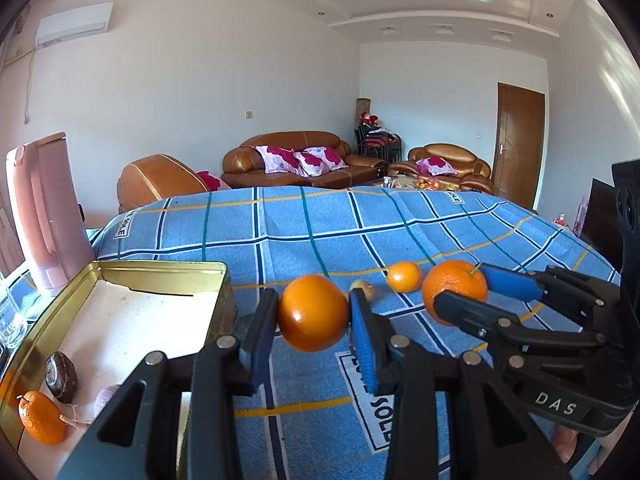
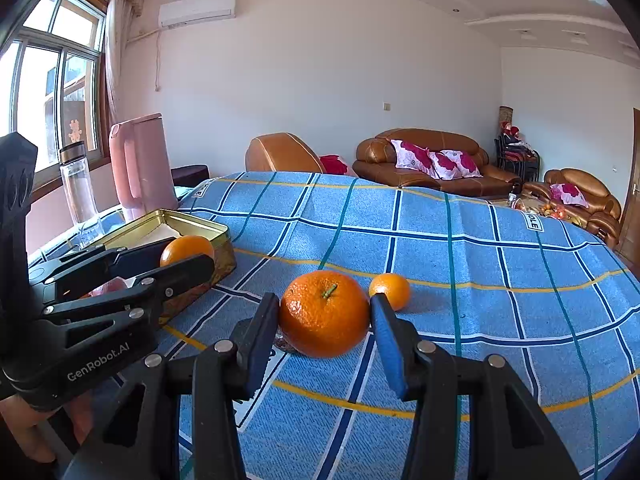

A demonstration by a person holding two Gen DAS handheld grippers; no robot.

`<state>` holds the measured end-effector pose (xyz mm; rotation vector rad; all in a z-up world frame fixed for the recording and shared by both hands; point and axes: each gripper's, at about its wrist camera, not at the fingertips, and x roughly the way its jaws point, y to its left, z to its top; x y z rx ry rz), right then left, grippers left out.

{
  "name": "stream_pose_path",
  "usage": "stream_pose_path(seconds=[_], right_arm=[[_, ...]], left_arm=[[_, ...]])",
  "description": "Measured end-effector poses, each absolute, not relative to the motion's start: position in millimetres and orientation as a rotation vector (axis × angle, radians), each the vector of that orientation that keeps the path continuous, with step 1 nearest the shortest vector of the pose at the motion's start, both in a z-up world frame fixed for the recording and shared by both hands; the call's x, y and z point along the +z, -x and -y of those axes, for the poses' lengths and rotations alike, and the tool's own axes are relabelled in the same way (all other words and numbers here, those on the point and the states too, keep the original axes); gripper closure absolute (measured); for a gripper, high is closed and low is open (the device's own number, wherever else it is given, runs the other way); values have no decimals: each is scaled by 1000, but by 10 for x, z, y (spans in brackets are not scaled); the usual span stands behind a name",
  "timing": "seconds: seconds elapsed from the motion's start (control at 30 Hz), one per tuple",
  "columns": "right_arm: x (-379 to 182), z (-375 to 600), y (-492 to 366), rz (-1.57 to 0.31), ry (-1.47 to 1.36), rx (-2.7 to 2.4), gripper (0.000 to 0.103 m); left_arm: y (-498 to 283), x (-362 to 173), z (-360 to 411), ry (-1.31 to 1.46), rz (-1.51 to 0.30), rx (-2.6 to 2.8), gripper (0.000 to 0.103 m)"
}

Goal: Organize fruits
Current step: 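Lift and carry the orange and large mandarin over the tin tray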

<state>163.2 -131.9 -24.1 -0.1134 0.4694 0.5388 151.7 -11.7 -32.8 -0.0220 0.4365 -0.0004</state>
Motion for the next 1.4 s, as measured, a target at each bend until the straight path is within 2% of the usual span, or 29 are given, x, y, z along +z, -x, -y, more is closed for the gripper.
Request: stream_pose_path(seconds=[0.9,1.4], right_arm=[[-151,1463,-1362,-324,95,568,54],[-136,1489,-1337,-303,89,571,54]], left_arm=[[-1334,-273,142,12,-337,-9,65],[-1288,-258,152,4,-317,-16,65]])
